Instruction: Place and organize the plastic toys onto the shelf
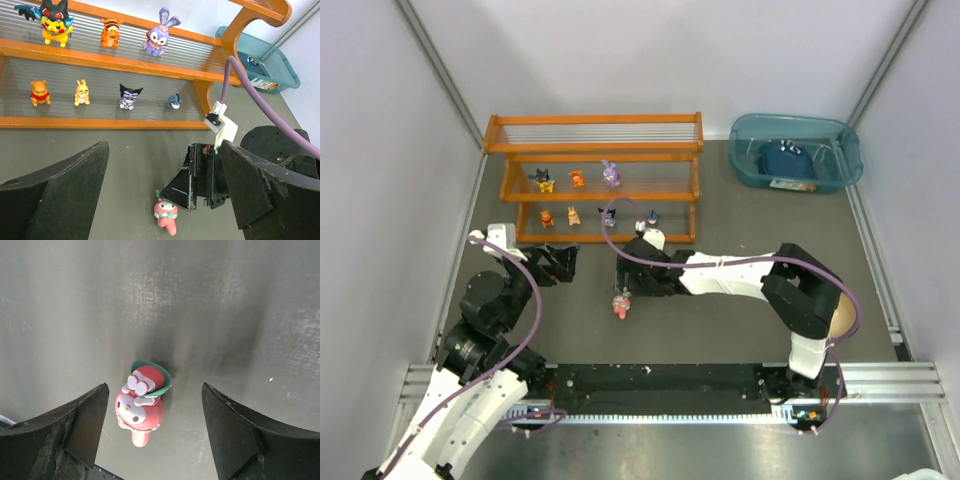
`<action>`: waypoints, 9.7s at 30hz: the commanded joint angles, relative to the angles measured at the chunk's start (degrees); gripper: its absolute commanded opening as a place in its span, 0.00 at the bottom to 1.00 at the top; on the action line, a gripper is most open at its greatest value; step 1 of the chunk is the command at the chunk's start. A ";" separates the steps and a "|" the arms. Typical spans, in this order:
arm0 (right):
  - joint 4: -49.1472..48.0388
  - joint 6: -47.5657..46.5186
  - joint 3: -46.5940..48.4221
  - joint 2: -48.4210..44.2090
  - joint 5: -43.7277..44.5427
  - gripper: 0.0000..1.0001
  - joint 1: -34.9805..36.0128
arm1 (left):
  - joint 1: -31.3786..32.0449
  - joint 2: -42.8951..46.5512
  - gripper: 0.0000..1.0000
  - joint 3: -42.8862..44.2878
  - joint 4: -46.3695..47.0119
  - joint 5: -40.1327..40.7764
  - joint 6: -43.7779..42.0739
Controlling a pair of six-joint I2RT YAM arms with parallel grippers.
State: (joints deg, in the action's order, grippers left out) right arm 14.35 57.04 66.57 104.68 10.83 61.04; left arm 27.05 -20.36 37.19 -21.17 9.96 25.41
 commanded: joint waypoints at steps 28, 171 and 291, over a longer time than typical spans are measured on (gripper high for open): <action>-0.38 -22.67 2.52 1.75 -4.50 0.67 -2.06 | 0.02 1.99 0.99 -0.45 -0.72 0.42 -0.27; -0.37 21.54 -30.89 -59.16 44.52 0.00 8.39 | 22.56 -18.64 0.96 -1.25 23.88 -13.22 21.88; 10.78 23.39 -32.02 -88.59 48.41 0.75 9.28 | 38.47 -40.64 0.00 0.87 47.04 13.62 -9.07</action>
State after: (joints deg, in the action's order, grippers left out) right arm 21.41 82.37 34.98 20.47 56.18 69.65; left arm 72.53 -65.21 38.11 28.69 25.30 18.68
